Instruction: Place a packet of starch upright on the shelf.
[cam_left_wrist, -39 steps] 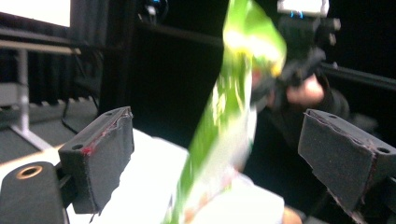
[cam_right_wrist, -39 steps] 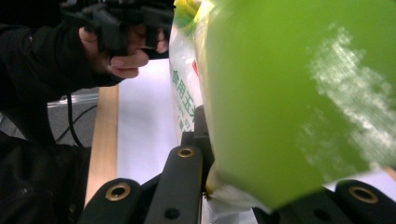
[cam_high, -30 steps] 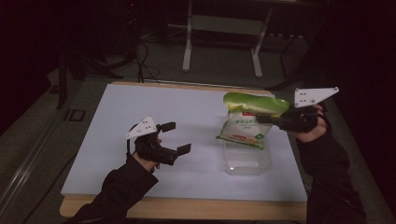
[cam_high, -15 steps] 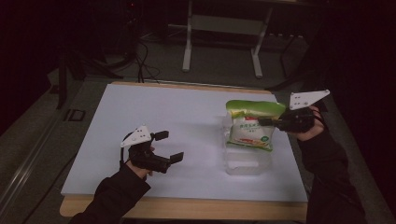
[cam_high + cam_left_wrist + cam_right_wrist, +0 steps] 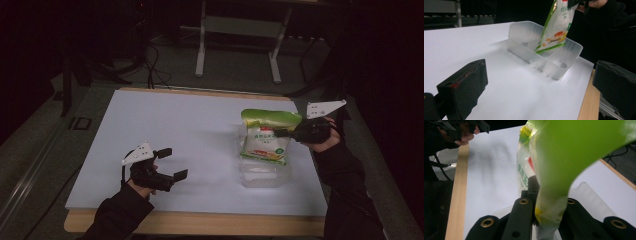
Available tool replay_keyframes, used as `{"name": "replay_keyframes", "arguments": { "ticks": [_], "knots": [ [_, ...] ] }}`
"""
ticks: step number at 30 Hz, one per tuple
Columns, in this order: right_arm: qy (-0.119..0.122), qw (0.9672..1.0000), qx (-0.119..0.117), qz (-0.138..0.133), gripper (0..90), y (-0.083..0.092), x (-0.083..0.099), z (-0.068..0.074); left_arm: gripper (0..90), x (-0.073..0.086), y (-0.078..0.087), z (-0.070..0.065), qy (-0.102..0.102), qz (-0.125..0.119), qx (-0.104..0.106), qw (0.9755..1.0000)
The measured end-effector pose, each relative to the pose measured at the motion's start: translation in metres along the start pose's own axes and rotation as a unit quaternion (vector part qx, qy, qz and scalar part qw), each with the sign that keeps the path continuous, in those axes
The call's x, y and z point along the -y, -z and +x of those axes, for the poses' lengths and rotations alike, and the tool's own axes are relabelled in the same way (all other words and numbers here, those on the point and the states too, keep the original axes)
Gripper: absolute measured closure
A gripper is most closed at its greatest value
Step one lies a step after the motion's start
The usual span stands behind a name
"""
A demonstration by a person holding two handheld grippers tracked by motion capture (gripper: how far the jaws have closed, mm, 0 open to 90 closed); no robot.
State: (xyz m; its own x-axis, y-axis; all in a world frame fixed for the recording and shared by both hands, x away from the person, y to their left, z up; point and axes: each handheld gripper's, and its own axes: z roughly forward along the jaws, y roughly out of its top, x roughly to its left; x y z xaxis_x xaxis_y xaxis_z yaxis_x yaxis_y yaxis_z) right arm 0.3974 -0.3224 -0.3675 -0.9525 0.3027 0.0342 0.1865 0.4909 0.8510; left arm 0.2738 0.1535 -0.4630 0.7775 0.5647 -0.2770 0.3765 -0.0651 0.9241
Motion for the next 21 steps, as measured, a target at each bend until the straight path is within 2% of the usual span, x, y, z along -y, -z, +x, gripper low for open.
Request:
{"name": "replay_keyframes", "arguments": {
  "ticks": [6,8,11,13,17,19,21],
  "knots": [
    [-0.017,0.9998,-0.001,-0.009,84.9,-0.001,0.009,-0.003,0.4,0.010,0.000,0.003,0.010,0.004,-0.001,0.9999],
    [-0.015,0.9997,0.011,0.017,84.9,-0.008,0.011,-0.003,0.4,0.012,-0.001,0.003,0.011,0.004,-0.002,0.9999],
    [-0.013,0.9988,0.011,0.046,84.9,-0.024,0.020,-0.003,0.4,0.012,0.000,0.004,0.014,-0.003,-0.001,0.9999],
    [-0.029,0.9990,-0.004,0.034,84.9,-0.032,0.031,-0.007,0.4,0.013,0.001,0.004,0.015,-0.004,-0.002,0.9999],
    [-0.049,0.9987,-0.004,0.016,84.8,-0.033,0.050,-0.011,0.4,0.016,0.001,0.007,0.020,-0.004,-0.003,0.9998],
    [-0.051,0.9986,-0.003,0.007,84.8,-0.031,0.055,-0.012,0.4,0.018,0.000,0.008,0.023,-0.002,-0.003,0.9997],
    [-0.048,0.9988,0.003,0.009,84.7,-0.029,0.055,-0.011,0.4,0.019,-0.001,0.009,0.024,-0.001,-0.004,0.9997]
  ]
}}
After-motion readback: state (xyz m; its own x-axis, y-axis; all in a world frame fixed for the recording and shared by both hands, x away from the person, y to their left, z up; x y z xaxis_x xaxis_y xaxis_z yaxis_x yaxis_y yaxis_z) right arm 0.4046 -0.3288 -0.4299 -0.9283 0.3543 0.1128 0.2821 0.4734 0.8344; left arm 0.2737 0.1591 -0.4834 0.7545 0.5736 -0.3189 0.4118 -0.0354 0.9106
